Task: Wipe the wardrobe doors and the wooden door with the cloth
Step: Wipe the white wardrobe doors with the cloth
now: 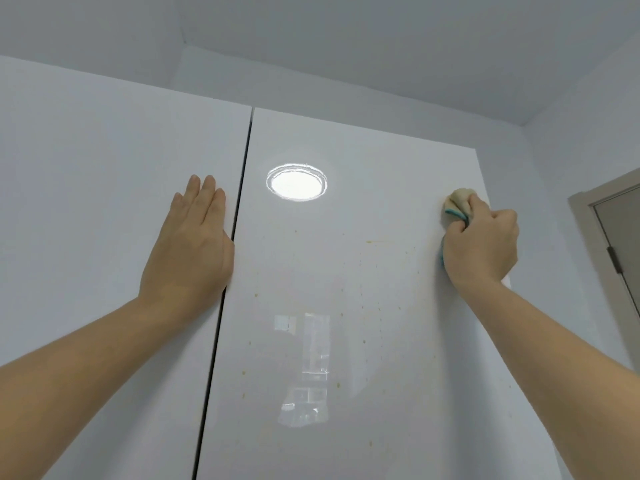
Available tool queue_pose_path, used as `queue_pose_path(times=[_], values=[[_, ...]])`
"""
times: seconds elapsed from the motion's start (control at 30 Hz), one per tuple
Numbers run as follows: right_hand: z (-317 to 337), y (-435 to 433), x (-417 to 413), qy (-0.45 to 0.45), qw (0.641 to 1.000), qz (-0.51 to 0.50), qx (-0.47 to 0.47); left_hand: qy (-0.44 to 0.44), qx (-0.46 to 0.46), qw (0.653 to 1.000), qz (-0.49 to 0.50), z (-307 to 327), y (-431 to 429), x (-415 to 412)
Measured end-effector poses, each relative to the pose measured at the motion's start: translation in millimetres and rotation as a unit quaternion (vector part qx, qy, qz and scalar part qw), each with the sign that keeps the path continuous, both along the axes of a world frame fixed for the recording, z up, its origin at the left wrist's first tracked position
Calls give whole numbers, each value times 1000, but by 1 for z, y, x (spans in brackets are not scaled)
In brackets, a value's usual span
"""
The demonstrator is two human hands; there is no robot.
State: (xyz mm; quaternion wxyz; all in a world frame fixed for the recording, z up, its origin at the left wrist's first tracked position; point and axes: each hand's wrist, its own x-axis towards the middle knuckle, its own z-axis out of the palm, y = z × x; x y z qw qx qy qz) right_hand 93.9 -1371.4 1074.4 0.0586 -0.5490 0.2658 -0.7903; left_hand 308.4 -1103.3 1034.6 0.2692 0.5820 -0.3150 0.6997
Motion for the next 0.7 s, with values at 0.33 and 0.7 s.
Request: queue_pose_path(times=[0.33, 0.7], values=[[-6, 97, 69, 44, 985, 8, -166, 3, 3, 1000, -15, 0, 2, 2], [-16, 163, 120, 105, 928, 28, -356, 17, 26, 999, -7, 5, 26, 3]])
